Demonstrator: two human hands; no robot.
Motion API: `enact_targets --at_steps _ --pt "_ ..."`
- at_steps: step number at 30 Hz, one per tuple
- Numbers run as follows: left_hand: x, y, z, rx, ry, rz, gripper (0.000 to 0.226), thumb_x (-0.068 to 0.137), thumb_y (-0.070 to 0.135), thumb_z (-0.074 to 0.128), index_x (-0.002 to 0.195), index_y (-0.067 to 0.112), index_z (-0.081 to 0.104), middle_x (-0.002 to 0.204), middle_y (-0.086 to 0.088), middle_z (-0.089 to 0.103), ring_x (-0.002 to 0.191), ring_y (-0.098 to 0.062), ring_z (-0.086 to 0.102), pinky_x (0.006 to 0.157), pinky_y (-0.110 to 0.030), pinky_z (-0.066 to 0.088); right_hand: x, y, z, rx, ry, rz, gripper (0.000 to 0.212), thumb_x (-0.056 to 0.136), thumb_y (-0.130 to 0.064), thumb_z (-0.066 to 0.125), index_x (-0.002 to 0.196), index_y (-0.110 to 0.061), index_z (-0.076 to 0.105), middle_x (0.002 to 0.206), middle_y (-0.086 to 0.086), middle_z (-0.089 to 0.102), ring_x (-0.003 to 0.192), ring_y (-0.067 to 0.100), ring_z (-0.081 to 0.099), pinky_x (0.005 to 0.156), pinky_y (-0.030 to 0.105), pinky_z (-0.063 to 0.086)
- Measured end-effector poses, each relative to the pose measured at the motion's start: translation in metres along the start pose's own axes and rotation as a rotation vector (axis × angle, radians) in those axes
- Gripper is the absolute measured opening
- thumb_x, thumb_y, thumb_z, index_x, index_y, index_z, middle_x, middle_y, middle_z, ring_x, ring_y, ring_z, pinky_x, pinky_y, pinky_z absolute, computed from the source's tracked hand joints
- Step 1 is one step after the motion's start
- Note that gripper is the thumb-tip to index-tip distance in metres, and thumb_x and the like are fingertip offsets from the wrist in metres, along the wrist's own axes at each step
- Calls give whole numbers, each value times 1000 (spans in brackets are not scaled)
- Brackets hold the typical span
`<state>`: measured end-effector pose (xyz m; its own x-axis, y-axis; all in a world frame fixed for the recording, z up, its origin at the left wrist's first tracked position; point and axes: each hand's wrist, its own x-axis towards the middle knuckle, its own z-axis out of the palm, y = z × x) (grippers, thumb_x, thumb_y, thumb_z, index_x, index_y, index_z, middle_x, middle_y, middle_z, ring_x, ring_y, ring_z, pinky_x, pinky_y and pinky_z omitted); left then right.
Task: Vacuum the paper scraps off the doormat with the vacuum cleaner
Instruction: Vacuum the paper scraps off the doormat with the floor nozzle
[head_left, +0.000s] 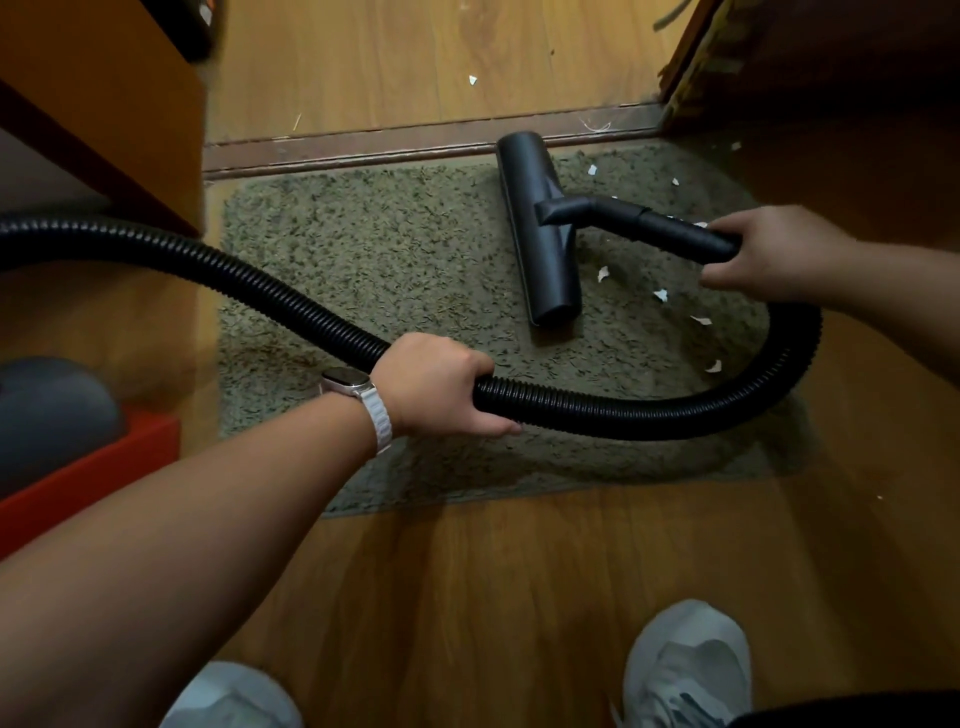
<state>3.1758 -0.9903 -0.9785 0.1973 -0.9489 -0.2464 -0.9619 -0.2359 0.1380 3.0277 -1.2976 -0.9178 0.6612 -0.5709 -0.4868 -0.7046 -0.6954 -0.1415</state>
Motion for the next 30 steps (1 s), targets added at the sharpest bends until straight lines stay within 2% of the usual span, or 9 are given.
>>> enact_targets --at_steps 7,12,18,20,25,28,30 --pt "9 13 -3 -2 -3 55 66 71 88 41 79 24 53 70 6 61 69 -20 62 56 -28 39 -28 40 11 -31 -54 89 44 90 -36 68 131 -22 60 85 2 61 75 21 58 66 35 48" --pt "1 22 0 32 -43 79 66 73 87 43 84 24 59 69 8 58 69 -18 63 57 -26 43 -36 30 24 -63 -104 -3 37 90 -35 66 127 -29 61 81 0 62 70 16 57 57 30 42" --pt "-15 27 7 36 -60 91 62 74 87 43 80 25 53 70 8 58 71 -18 65 59 -28 45 -40 13 28 -93 -134 -83 35 90 -34 66 125 -34 61 76 -2 62 65 15 58 54 28 41" --pt "-16 28 7 36 -79 79 62 74 86 43 80 25 51 68 9 53 72 -19 64 59 -28 43 -39 13 30 -84 -114 -72 35 90 -33 66 125 -32 61 76 -2 62 65 15 57 52 28 38" --pt "-11 26 4 41 -113 51 65 73 87 43 80 24 56 67 8 56 67 -18 62 56 -28 37 -38 25 27 -70 -30 8 35 89 -36 66 123 -30 61 77 -1 61 67 16 57 52 28 36" --pt "-3 23 -2 73 -142 84 64 74 87 43 81 25 54 62 9 47 62 -17 54 56 -28 36 -42 23 25 -92 -64 2 28 90 -37 65 118 -31 60 76 0 60 66 16 57 52 28 36" --pt "2 18 -8 99 -181 125 63 74 87 43 81 25 52 62 9 48 64 -18 56 56 -28 39 -44 15 27 -93 -90 -25 22 90 -37 65 111 -31 61 75 -1 60 65 16 57 52 28 36"
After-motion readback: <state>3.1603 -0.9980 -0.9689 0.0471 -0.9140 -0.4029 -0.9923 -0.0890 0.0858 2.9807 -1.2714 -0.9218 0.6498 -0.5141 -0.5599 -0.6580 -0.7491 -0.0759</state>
